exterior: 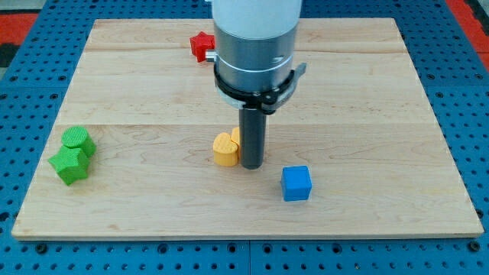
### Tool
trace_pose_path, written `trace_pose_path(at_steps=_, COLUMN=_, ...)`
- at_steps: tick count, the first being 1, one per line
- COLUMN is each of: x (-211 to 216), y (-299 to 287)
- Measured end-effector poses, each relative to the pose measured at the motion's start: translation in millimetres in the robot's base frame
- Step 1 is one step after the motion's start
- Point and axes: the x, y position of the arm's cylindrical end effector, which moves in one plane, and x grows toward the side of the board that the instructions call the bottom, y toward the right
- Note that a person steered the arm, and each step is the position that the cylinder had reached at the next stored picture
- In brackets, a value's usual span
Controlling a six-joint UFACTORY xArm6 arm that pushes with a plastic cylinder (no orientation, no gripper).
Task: Push the yellow heart along with the yellow hexagon right a bit
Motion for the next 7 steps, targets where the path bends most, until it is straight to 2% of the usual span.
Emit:
trace_pose_path(at_steps=2, x=18, y=-32)
trace_pose_path(at_steps=4, x=18, y=-47)
trace_pose_path(at_steps=5, x=18, y=-89)
trace_pose_path(at_steps=6, x=9, y=-105)
trace_pose_path(at_steps=7, x=-8, y=-77)
